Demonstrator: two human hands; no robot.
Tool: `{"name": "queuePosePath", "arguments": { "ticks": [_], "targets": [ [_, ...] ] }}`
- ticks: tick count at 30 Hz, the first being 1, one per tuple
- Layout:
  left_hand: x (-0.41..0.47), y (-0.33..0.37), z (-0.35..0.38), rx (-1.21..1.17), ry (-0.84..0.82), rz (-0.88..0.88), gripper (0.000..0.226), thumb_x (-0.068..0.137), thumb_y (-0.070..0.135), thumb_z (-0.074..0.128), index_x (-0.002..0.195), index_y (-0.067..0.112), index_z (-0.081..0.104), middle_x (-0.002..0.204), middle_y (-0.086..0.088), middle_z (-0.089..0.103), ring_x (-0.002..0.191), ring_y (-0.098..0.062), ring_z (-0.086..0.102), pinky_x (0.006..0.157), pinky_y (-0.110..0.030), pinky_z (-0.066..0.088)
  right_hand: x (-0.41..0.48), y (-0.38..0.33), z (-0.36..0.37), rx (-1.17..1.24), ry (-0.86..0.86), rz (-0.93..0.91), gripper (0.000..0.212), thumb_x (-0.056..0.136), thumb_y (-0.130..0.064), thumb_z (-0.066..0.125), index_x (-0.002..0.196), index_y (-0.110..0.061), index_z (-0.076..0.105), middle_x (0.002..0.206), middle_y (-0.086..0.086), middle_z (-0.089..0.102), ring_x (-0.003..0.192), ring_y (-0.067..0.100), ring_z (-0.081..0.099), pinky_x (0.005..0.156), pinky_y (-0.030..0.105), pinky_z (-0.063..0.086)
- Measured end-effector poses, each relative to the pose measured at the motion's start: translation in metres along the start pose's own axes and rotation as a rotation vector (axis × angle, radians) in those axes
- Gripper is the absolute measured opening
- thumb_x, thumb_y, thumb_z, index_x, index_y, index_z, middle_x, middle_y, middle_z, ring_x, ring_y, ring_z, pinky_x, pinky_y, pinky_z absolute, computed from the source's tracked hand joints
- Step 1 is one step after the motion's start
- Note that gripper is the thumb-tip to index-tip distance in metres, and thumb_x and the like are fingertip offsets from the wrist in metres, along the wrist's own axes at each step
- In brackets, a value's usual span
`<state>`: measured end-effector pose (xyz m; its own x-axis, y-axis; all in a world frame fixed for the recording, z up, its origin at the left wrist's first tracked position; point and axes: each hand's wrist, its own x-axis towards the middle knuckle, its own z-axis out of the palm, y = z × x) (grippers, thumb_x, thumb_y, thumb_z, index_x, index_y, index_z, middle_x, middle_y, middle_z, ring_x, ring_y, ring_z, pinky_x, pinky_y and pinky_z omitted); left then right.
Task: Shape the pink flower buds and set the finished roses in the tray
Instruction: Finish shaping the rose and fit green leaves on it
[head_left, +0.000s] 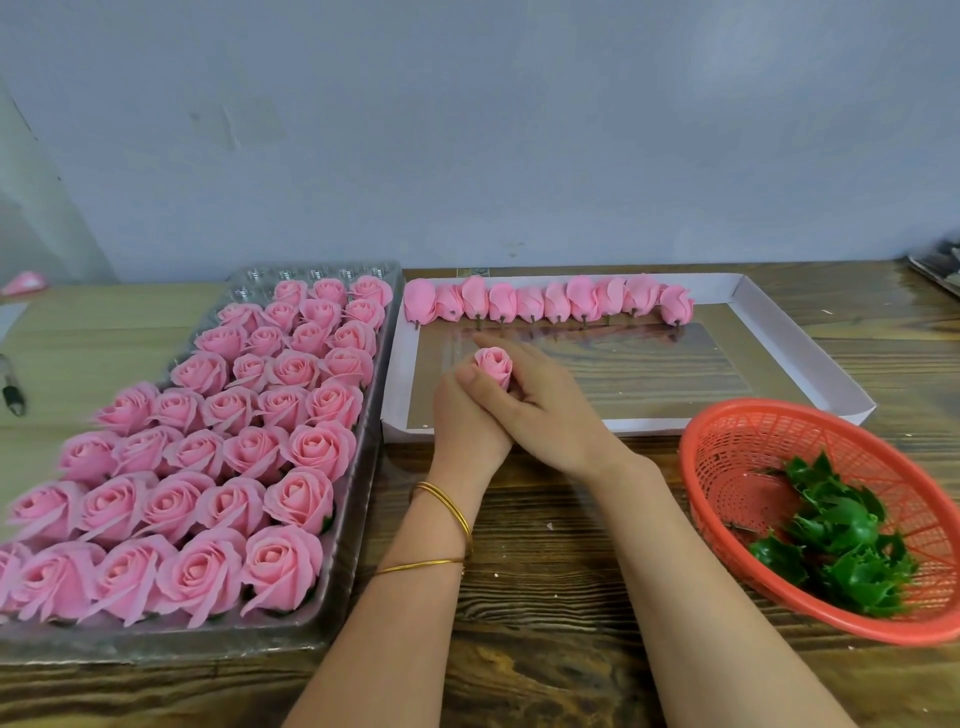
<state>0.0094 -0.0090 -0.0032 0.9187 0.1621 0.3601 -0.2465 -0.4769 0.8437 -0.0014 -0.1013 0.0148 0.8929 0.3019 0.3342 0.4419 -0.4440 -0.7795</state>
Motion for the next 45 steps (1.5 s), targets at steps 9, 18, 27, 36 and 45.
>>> {"name": "queuePosePath", "arguments": {
  "ticks": [9,18,27,36,45],
  "targets": [
    [-0.003,0.010,-0.004,-0.138,-0.147,-0.006,0.037,0.082,0.006,0.071,0.070,0.037,0.053,0.061,0.015,0.060,0.069,0.011,0.059,0.059,-0.002,0.041,-0.001,0.000,-0.019,0.411,-0.080,0.175,0.036,0.086,-0.047,0.061,0.114,-0.026,0.067,0.110,-0.006,0.071,0.108,0.009,0.064,0.097,0.031,0.049],
    [-0.013,0.013,-0.013,-0.416,-0.647,-0.117,0.023,0.067,-0.014,0.067,0.062,0.001,0.050,0.050,0.000,0.048,0.053,-0.016,0.049,0.055,-0.023,0.040,0.003,-0.007,-0.023,0.680,0.086,0.152,0.039,0.087,-0.045,0.057,0.077,-0.014,0.079,0.092,0.011,0.076,0.097,0.022,0.071,0.092,0.029,0.050],
    [-0.011,0.009,-0.014,-0.656,-0.739,-0.280,0.027,0.072,-0.029,0.055,0.070,-0.001,0.055,0.049,-0.002,0.046,0.049,-0.010,0.052,0.042,-0.014,0.035,-0.001,-0.012,-0.025,0.758,-0.168,0.115,0.028,0.083,-0.037,0.066,0.081,-0.012,0.080,0.096,0.012,0.076,0.099,0.021,0.071,0.086,0.024,0.051],
    [-0.012,0.016,-0.019,-0.768,-0.702,-0.312,0.036,0.066,-0.023,0.062,0.081,0.009,0.055,0.069,-0.004,0.057,0.070,-0.014,0.063,0.052,-0.020,0.045,-0.002,-0.007,-0.026,0.703,-0.228,0.079,0.017,0.082,-0.012,0.070,0.095,-0.018,0.079,0.107,0.005,0.075,0.109,0.019,0.067,0.089,0.026,0.052],
    [-0.013,0.012,-0.015,-0.684,-0.551,-0.235,0.029,0.063,-0.008,0.062,0.079,0.015,0.060,0.078,-0.001,0.060,0.081,-0.002,0.066,0.070,-0.028,0.050,-0.002,-0.002,-0.024,0.677,-0.312,0.145,0.027,0.087,-0.021,0.066,0.112,-0.029,0.072,0.112,-0.003,0.072,0.108,0.010,0.066,0.087,0.020,0.051]
  ]
}}
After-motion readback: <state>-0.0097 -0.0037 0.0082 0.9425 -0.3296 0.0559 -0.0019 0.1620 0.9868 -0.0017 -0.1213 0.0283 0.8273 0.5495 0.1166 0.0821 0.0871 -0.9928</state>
